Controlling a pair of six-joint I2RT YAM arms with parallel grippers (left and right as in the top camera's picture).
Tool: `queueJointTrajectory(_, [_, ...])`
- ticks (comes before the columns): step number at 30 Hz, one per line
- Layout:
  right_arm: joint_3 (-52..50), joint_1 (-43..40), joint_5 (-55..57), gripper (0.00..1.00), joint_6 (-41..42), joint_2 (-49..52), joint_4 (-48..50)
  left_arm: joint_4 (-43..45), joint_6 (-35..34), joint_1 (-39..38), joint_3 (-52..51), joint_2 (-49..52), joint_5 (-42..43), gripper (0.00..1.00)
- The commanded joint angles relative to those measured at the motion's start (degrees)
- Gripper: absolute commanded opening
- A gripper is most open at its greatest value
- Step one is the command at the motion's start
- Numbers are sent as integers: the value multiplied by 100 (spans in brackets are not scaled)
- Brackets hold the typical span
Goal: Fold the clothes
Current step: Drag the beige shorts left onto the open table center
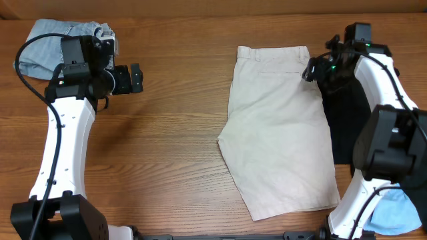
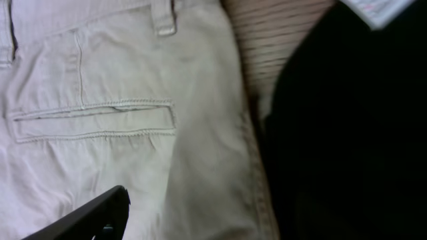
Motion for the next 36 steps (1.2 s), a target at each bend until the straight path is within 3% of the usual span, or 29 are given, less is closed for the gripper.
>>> queueJointTrajectory(1, [76,31,-470,81,-455,138,146,20,13,-39,122,105,66,100])
queueJointTrajectory(4, [76,35,-468,73,-474,326,315,22,11,-39,122,144,68,100])
queueJointTrajectory(7, [76,35,-472,54,-470,411,382,9,11,-39,122,166,66,100])
queueJointTrajectory(12, [76,35,-492,34,-472,409,433,13,13,-39,122,203,63,100])
queueJointTrajectory(17, [103,37,-876,4,-470,326,374,55,33,-37,122,208,50,98])
queueJointTrajectory(26, [424,702,-1318,4,24,-774,85,-81,179,140,586,205,22,97])
queueJointTrajectory(36, [468,3097,-1303,4,1508,-1204,573,-153,181,916,1578,205,22,98])
